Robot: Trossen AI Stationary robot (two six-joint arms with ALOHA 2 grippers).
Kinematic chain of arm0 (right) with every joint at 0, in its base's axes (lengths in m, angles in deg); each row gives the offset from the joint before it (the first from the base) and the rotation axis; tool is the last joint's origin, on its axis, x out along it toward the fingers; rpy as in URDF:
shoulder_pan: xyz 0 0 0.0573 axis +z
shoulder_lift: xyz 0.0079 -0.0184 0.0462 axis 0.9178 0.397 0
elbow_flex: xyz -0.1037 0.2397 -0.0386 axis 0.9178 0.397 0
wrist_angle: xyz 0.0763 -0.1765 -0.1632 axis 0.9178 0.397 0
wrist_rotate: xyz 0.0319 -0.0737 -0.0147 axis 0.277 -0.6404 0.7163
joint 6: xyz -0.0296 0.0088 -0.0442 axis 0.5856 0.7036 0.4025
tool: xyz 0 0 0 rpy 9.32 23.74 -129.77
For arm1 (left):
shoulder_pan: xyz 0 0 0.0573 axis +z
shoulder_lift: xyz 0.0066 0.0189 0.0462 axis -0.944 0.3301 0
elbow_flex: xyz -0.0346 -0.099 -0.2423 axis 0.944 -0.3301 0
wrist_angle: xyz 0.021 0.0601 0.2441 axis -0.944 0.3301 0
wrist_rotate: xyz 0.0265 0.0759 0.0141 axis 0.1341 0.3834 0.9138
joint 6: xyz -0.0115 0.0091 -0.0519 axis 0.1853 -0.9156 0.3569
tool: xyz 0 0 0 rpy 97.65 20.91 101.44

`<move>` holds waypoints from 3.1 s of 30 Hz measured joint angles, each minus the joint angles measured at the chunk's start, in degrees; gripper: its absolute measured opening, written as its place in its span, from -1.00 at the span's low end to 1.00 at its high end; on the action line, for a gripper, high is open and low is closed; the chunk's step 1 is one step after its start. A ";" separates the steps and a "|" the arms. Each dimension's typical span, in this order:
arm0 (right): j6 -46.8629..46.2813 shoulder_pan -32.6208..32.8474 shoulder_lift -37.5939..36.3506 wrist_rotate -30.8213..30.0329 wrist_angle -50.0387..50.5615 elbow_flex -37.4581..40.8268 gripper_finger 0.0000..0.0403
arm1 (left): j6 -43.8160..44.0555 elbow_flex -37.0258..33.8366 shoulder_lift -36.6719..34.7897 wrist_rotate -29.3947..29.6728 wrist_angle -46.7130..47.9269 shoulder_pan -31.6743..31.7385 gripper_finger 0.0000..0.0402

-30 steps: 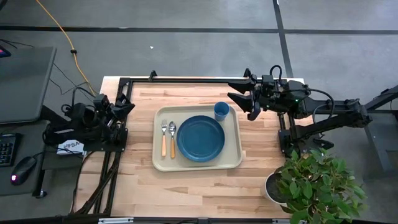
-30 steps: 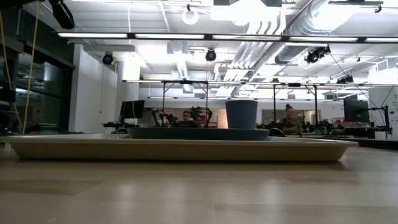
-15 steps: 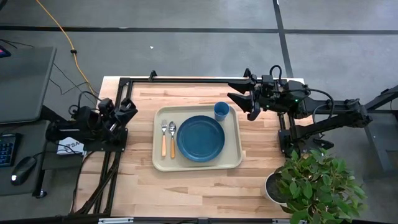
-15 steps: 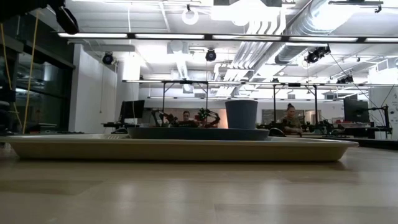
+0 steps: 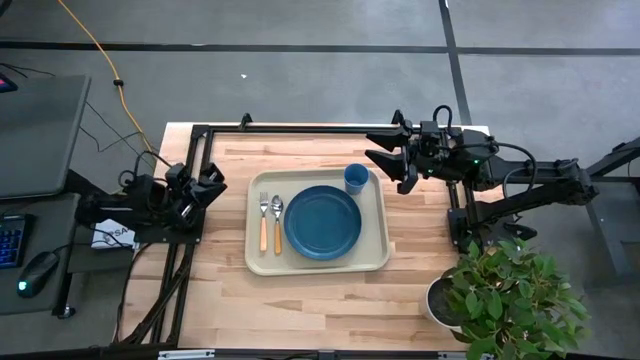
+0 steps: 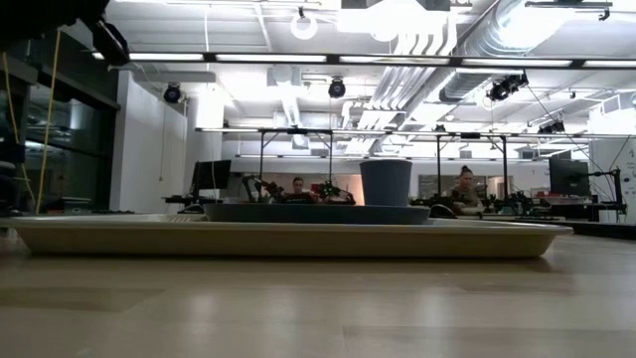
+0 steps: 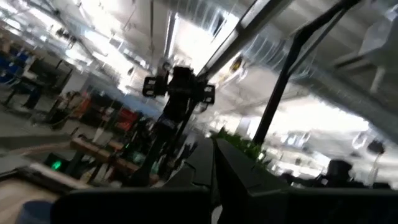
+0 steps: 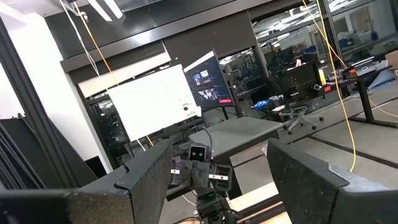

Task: Pick and place plate/cup/fork/spoon on tray
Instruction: Return to Home Position

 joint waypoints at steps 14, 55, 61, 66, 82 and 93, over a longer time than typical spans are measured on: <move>-0.09 0.00 0.00 0.00 1.59 0.00 0.26 | -5.83 -5.07 0.00 -1.39 2.69 -0.73 -1.00; -2.78 0.00 -0.94 4.19 6.55 0.02 0.26 | -1.61 -5.09 0.55 -2.60 22.39 -0.78 -1.00; -3.99 0.02 -4.96 4.98 11.88 0.02 0.26 | -1.61 -5.09 0.55 -2.64 22.35 -0.78 -1.00; -2.57 0.02 -10.06 4.97 19.28 0.02 0.16 | -1.65 -5.09 0.55 -2.77 22.35 -0.78 -1.00; 1.28 0.02 -26.28 10.68 38.04 1.94 -0.89 | -1.67 -5.09 0.55 -2.75 22.28 -0.78 -1.00; -8.31 0.02 -45.26 11.06 20.67 27.00 -0.99 | -1.72 -5.07 0.55 -2.73 22.26 -0.78 -1.00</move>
